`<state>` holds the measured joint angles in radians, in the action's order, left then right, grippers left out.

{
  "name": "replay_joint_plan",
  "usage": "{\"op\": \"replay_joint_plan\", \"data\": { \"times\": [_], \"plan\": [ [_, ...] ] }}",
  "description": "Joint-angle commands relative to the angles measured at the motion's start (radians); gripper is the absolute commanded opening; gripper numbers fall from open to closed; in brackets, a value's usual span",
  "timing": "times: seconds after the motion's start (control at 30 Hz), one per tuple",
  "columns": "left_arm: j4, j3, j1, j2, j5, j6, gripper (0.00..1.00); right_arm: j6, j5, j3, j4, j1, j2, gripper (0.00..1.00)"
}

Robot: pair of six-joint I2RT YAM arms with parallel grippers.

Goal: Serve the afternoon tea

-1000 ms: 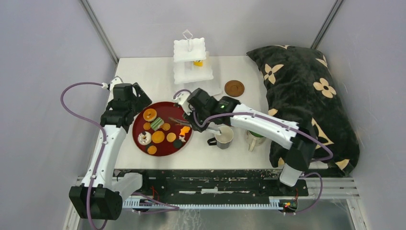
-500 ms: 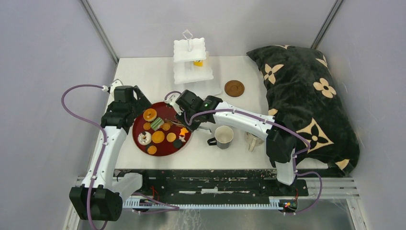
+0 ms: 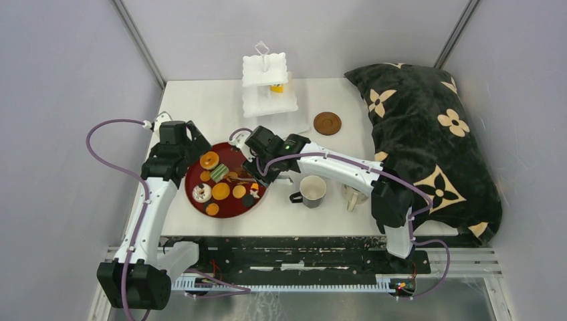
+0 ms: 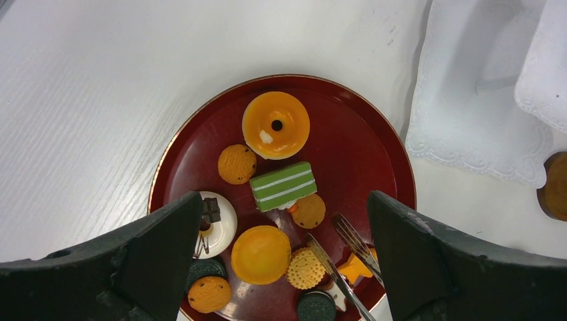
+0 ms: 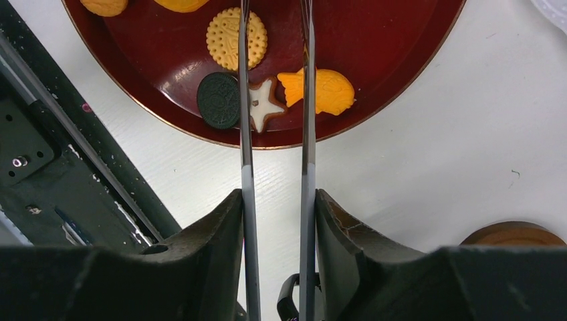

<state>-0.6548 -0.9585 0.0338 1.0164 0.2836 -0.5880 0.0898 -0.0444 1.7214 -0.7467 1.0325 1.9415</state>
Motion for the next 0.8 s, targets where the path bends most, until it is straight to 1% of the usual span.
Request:
{"op": "replay_joint_plan", "data": {
  "times": [0.0, 0.1, 0.2, 0.53, 0.77],
  "plan": [
    [0.044, 0.005, -0.006, -0.005, -0.004, -0.045, 0.99, 0.014, 0.025, 0.034, 0.047, 0.006, 0.019, 0.46],
    [0.046, 0.006, -0.005, 0.003, -0.009, -0.047, 0.99, 0.015, 0.045, 0.047, 0.043, 0.009, 0.036, 0.51],
    [0.05, 0.006, -0.006, 0.007, -0.009, -0.044, 1.0, 0.014, 0.044, 0.047, 0.051, 0.012, 0.041, 0.51],
    [0.047, -0.005, -0.006, 0.011, 0.009, -0.035, 0.99, 0.004, 0.055, 0.089, 0.041, 0.023, 0.079, 0.52],
    [0.043, -0.022, -0.006, 0.044, -0.013, -0.013, 0.99, 0.002, 0.058, 0.104, 0.046, 0.024, 0.115, 0.52]
  ]
}}
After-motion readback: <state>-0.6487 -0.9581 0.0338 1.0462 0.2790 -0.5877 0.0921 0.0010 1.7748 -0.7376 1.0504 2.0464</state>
